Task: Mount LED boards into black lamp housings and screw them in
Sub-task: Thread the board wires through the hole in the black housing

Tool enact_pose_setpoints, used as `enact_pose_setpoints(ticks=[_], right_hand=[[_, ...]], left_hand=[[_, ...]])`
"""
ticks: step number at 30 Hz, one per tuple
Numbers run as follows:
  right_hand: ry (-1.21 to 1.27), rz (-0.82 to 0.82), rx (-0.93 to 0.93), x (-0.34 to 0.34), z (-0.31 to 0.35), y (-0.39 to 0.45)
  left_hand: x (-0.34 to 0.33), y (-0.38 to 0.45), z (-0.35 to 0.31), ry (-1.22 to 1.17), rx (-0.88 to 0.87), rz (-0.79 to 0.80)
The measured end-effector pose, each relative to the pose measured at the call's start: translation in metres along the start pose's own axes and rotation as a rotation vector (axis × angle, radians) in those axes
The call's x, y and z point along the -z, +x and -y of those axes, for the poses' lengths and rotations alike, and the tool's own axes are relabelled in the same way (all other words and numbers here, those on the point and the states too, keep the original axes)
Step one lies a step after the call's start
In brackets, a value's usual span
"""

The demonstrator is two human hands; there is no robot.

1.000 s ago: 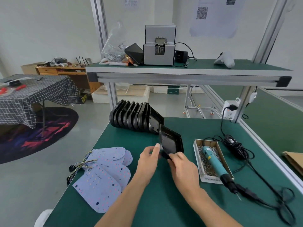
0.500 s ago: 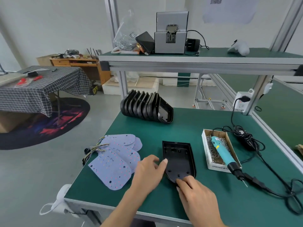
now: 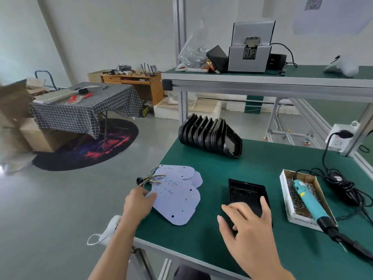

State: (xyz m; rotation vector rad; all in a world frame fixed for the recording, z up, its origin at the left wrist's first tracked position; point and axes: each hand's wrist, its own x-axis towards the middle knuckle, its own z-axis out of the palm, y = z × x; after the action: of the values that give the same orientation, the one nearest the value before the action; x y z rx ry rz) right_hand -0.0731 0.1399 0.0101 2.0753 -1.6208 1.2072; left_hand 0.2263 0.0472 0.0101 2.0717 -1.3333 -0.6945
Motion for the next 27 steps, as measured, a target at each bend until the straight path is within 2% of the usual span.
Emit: enact_pose_setpoints(ticks=[5, 8, 11, 13, 16, 20, 24, 27], right_hand=[[0.046, 0.088, -0.003, -0.004, 0.006, 0.014], [0.160, 0.176, -0.058, -0.008, 0.008, 0.034], [0.327, 0.301, -0.108, -0.023, 0.018, 0.070], [0.369, 0.447, -0.165, -0.047, 0.030, 0.100], [0.323, 0.639, -0.136, -0.095, 0.056, 0.139], [0.211, 0.834, -0.021, -0.148, 0.088, 0.159], [0.049, 0.873, 0.032, -0.178, 0.105, 0.151], [0.008, 0.849, 0.011, -0.187, 0.105, 0.148]], left_hand=[[0.003, 0.016, 0.002, -0.600, 0.089, 0.080], [0.003, 0.018, -0.005, -0.709, 0.139, 0.120], [-0.006, 0.010, -0.009, -0.503, 0.120, 0.156], [-0.011, 0.005, -0.009, -0.405, 0.100, 0.150], [-0.011, 0.005, -0.003, -0.302, 0.054, 0.154], [-0.006, 0.005, 0.000, -0.017, -0.038, 0.109], [-0.003, 0.006, 0.001, 0.131, -0.106, 0.086], [-0.001, 0.007, 0.004, 0.051, -0.094, 0.130]])
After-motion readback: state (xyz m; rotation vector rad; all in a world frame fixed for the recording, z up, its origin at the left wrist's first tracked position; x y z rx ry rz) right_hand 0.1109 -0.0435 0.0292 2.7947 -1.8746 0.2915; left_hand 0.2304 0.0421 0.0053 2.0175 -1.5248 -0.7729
